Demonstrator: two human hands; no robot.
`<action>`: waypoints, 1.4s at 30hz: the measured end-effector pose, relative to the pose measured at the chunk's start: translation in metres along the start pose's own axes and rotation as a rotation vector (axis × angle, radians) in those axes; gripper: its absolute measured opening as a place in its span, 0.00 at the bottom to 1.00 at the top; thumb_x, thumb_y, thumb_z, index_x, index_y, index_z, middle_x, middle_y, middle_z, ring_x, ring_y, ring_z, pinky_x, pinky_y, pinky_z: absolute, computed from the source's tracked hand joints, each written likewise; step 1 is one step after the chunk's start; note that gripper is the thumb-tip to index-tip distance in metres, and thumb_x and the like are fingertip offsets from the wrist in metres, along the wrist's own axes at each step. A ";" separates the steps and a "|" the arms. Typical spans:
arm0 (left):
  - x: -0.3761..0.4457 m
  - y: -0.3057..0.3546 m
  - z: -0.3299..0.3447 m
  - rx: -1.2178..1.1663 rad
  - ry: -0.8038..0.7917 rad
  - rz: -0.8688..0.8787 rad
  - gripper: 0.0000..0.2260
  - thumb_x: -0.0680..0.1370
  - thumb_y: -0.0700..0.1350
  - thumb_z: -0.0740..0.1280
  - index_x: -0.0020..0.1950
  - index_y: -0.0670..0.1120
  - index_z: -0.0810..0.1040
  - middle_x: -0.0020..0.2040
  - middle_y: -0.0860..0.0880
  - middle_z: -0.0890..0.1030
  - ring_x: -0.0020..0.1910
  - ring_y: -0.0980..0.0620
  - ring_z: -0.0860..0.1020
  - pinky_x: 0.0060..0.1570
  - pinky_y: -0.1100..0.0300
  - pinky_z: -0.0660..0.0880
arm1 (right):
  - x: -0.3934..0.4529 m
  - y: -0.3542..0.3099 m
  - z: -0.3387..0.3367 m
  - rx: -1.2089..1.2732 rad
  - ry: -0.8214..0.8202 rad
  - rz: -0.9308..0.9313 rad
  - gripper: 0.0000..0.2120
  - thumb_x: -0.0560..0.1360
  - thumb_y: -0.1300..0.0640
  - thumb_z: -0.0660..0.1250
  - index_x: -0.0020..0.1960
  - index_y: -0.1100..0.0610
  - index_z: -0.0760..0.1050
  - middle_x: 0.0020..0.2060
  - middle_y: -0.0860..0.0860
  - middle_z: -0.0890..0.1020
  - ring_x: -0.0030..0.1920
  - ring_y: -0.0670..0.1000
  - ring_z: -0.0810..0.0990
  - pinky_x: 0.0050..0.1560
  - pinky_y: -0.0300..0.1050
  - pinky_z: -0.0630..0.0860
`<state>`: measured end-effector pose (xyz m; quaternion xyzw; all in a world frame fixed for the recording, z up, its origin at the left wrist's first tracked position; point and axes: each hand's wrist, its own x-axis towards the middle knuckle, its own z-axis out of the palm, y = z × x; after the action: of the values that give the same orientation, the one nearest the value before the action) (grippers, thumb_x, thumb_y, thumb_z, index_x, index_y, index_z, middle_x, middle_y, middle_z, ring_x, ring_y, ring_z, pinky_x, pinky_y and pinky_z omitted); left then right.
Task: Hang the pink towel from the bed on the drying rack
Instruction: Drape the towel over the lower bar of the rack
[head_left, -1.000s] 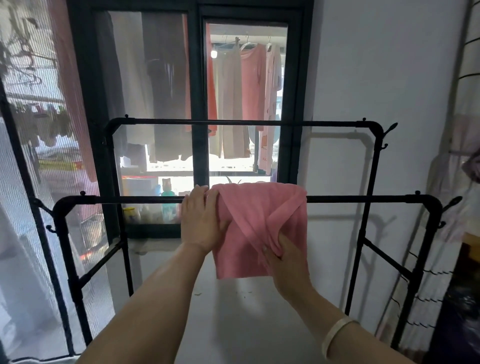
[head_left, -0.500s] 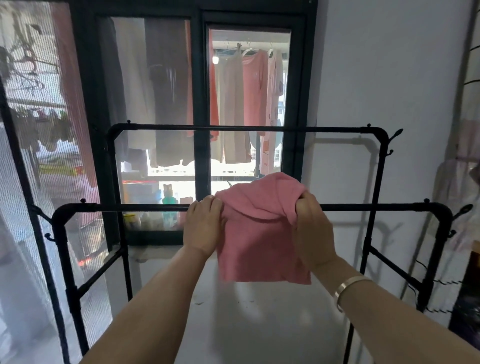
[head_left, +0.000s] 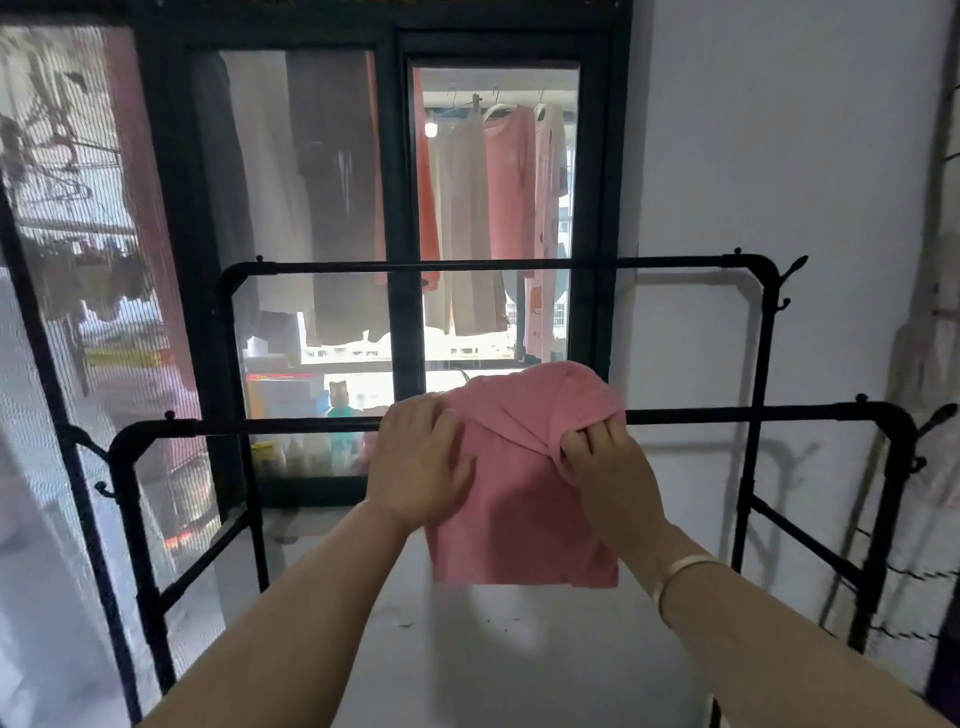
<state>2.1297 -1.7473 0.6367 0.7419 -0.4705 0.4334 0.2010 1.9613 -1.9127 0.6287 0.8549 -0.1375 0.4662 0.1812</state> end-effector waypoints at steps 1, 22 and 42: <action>0.007 0.004 -0.001 -0.012 -0.040 0.002 0.16 0.70 0.57 0.67 0.49 0.48 0.72 0.48 0.47 0.75 0.47 0.47 0.72 0.54 0.50 0.70 | 0.002 0.001 -0.001 0.014 -0.001 0.015 0.09 0.66 0.65 0.74 0.41 0.60 0.74 0.41 0.59 0.81 0.40 0.61 0.78 0.35 0.49 0.77; 0.013 0.014 0.015 -0.110 -0.141 -0.114 0.23 0.75 0.64 0.60 0.59 0.49 0.71 0.47 0.48 0.76 0.44 0.46 0.72 0.52 0.50 0.69 | 0.062 0.021 -0.021 -0.128 -0.097 0.034 0.15 0.76 0.61 0.63 0.62 0.57 0.71 0.52 0.56 0.78 0.33 0.56 0.77 0.27 0.45 0.73; 0.012 0.011 0.012 -0.230 -0.141 -0.199 0.24 0.78 0.61 0.56 0.68 0.50 0.72 0.57 0.48 0.78 0.54 0.47 0.74 0.60 0.48 0.68 | 0.042 0.027 0.004 0.581 -0.291 0.495 0.18 0.76 0.43 0.58 0.55 0.55 0.72 0.51 0.51 0.74 0.50 0.52 0.75 0.45 0.45 0.68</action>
<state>2.1273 -1.7671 0.6387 0.7854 -0.4543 0.3015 0.2930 1.9752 -1.9415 0.6673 0.8687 -0.2258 0.3892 -0.2070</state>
